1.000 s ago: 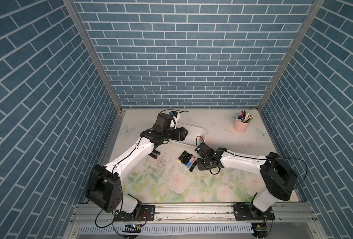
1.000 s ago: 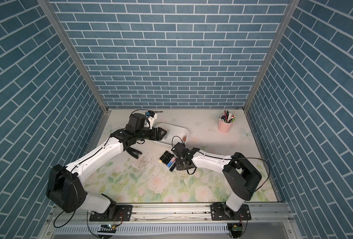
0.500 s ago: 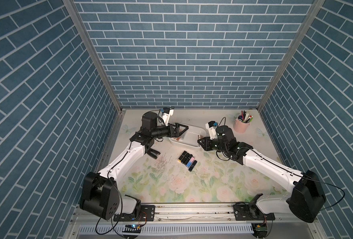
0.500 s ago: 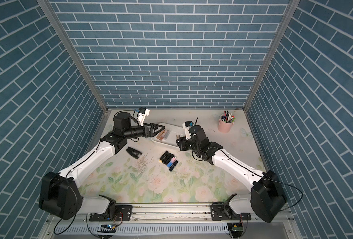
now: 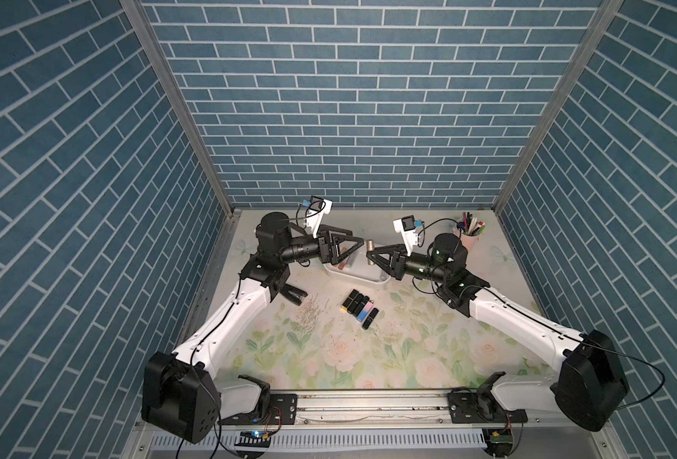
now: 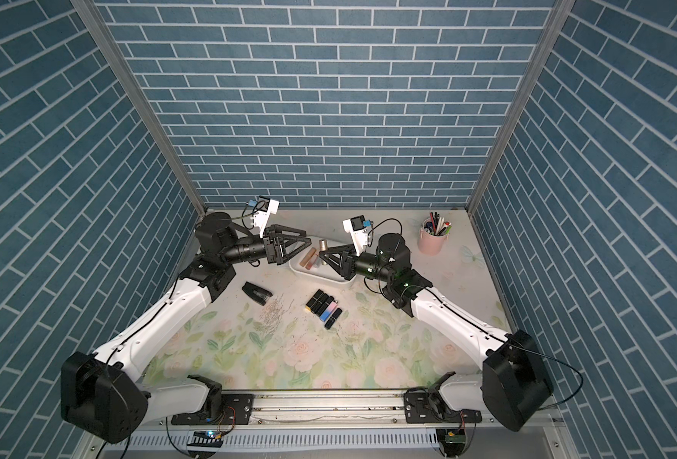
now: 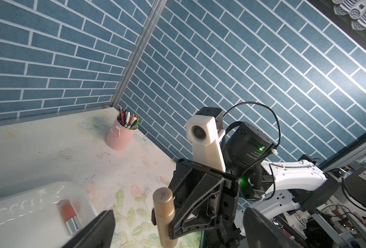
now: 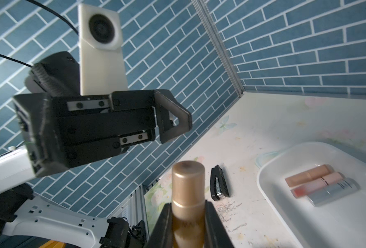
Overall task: Put the lipstick into the storage box
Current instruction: Pick up the lipstick at the center of the board.
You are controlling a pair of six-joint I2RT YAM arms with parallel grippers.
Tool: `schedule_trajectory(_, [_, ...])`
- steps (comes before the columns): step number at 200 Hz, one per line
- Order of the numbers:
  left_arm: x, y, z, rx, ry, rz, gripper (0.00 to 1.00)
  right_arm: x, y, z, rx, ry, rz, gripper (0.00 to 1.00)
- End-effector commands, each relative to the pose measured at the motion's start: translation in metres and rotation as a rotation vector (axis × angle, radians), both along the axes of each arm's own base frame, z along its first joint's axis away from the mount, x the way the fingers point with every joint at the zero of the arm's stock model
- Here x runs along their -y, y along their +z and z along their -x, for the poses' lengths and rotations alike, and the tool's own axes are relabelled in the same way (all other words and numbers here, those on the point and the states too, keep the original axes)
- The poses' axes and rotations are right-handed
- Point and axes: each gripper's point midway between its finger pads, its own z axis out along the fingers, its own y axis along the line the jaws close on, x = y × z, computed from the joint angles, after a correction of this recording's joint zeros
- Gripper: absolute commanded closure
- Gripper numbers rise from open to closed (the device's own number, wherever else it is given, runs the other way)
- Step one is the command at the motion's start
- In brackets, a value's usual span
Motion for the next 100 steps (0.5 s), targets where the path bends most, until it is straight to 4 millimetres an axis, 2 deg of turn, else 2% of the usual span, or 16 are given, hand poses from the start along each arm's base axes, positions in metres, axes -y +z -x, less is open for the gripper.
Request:
schedule_trajectory(1, [0.001,0.010,0.008,0.030,-0.033,0.023,0.00,0.003,0.036,0.016,0.084,0.065,-0.112,0.88])
schedule_trajectory(37, [0.010,0.011,0.010,0.032,-0.054,0.028,0.10,0.003,0.043,0.022,0.093,0.087,-0.138,0.88])
schedule_trajectory(100, [0.032,0.008,0.012,0.020,-0.092,0.027,0.25,0.005,0.043,0.029,0.096,0.106,-0.143,0.88])
